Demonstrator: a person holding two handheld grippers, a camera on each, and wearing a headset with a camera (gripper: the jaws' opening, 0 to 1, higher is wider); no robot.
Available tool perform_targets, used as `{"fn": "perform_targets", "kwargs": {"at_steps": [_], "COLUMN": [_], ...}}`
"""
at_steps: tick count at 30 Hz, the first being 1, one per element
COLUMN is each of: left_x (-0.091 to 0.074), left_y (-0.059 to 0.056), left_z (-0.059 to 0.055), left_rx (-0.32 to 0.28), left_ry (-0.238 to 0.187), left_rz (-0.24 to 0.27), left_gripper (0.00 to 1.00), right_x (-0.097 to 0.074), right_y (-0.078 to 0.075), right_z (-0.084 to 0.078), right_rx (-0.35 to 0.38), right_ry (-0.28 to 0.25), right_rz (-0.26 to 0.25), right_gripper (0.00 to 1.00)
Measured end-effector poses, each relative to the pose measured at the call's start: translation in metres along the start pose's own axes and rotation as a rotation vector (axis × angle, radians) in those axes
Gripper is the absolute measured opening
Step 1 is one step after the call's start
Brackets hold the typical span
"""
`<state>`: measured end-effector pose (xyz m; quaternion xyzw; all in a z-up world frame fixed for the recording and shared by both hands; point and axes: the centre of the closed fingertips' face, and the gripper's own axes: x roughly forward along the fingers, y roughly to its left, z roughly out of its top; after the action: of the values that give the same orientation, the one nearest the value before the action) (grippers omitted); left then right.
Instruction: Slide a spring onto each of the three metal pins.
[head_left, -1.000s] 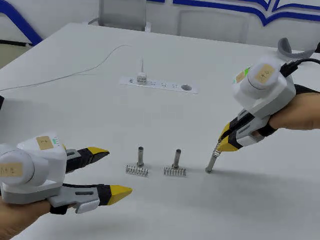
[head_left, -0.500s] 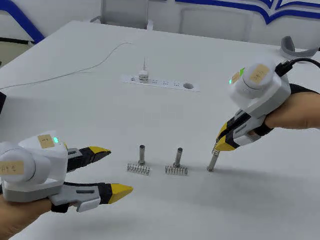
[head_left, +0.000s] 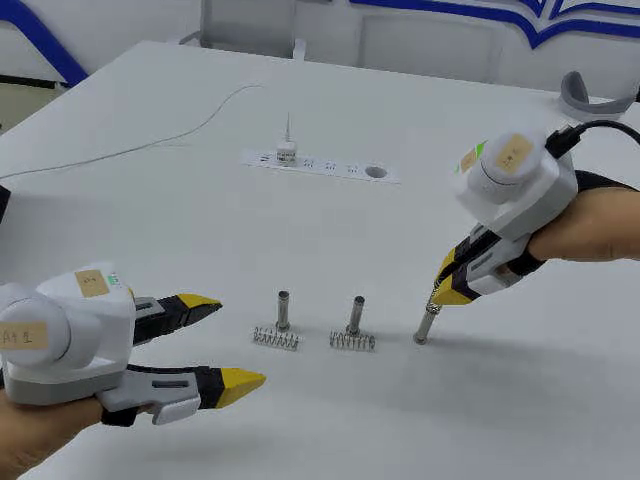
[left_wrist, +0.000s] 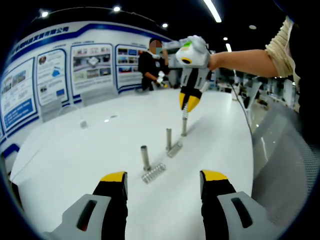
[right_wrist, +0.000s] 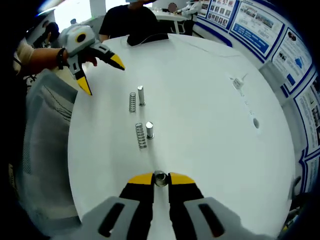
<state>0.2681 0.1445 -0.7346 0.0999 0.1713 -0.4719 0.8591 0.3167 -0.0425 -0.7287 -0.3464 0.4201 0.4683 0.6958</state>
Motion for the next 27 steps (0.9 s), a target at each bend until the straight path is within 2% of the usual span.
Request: {"fn": "perform_targets", "kwargs": {"at_steps": [16,27], "left_x": [0.000,0.000], "left_y": [-0.003,-0.003], "left_z": [0.000,-0.002], "left_rx": [0.001,0.001], "left_ry": [0.007,0.010], "left_rz": [-0.009,-0.008], "left_gripper": [0.59,0.59], "right_x": [0.027,0.044], "right_y": [0.004,0.006], "right_z": [-0.014,-0.022], "right_rx": [0.067,0.077], "right_ry": [-0.011,-0.002], "right_rz": [0.017,0.012], "right_gripper": [0.12,0.12]}}
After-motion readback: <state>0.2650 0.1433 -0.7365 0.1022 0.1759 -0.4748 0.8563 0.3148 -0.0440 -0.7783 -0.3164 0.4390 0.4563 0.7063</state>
